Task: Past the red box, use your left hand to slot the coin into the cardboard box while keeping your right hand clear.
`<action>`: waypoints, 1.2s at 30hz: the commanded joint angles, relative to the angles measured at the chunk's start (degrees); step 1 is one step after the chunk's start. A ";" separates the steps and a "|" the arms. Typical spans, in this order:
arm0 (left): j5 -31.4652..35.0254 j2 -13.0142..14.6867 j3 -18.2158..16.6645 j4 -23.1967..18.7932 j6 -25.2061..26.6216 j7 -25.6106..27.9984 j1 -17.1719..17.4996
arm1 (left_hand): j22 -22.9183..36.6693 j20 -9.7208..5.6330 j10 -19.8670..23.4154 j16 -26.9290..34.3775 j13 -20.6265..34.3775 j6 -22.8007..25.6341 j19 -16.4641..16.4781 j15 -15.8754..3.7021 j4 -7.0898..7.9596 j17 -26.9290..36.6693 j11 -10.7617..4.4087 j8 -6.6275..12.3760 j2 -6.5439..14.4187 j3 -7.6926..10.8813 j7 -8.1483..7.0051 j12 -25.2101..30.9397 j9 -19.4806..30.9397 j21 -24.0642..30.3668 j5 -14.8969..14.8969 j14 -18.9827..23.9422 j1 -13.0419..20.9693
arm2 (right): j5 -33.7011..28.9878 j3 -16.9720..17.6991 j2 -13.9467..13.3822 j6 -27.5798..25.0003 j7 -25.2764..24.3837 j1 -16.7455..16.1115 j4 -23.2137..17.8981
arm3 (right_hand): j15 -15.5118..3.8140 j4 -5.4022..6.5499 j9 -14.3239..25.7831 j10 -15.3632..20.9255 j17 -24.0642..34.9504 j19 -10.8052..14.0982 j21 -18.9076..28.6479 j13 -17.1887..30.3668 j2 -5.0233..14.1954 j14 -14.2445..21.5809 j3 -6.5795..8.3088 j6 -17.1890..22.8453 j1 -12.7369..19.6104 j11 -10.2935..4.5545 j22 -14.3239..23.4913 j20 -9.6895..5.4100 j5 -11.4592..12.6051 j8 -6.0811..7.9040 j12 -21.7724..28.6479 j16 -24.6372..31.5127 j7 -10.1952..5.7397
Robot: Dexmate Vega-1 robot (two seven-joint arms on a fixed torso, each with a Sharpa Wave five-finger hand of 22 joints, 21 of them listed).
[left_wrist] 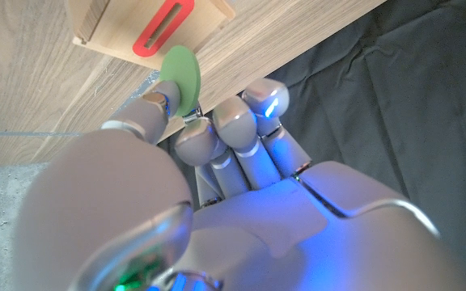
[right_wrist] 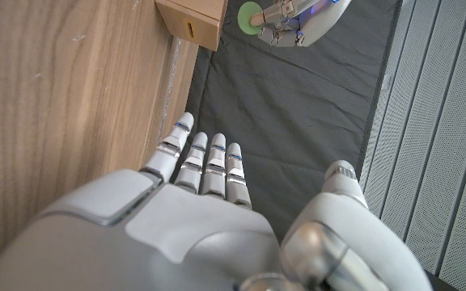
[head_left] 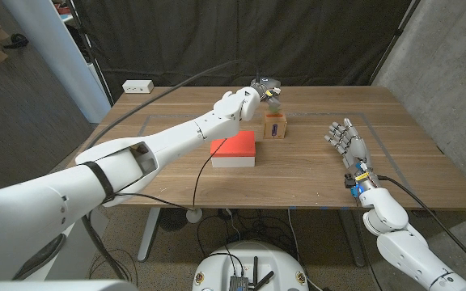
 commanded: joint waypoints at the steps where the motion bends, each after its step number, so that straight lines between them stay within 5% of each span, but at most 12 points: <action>1: -0.63 -1.34 0.92 3.49 -1.91 1.70 -0.51 | -0.17 -4.22 -0.11 -0.36 0.38 2.39 -0.23 0.05 -0.08 -0.02 -0.03 0.75 1.73 -0.10 0.19 0.16 0.35 -0.34 0.23 -0.06 2.04 | 0.19 0.27 0.05 0.02 -0.12 -0.35 0.08 | -0.15 -0.02 0.11 0.46 0.10 0.25 0.03 -0.01 0.04 0.32 -0.03 0.49 0.27 -0.10 0.14 0.15 -0.04 -0.09 0.02 -0.03 0.48; 36: -2.67 -3.52 2.83 9.33 -3.32 2.50 -1.99 | -0.66 -4.15 -0.20 -0.68 0.35 2.61 -0.41 0.04 0.07 0.09 -0.04 0.46 1.61 -0.26 0.04 -0.10 0.19 -0.32 0.21 0.08 2.17 | 0.88 -0.47 0.73 0.03 0.65 0.90 2.01 | 0.10 -0.03 0.12 0.58 0.02 0.19 0.00 0.01 0.12 0.36 -0.06 0.54 0.35 -0.08 0.14 0.38 -0.05 -0.08 0.04 -0.03 0.43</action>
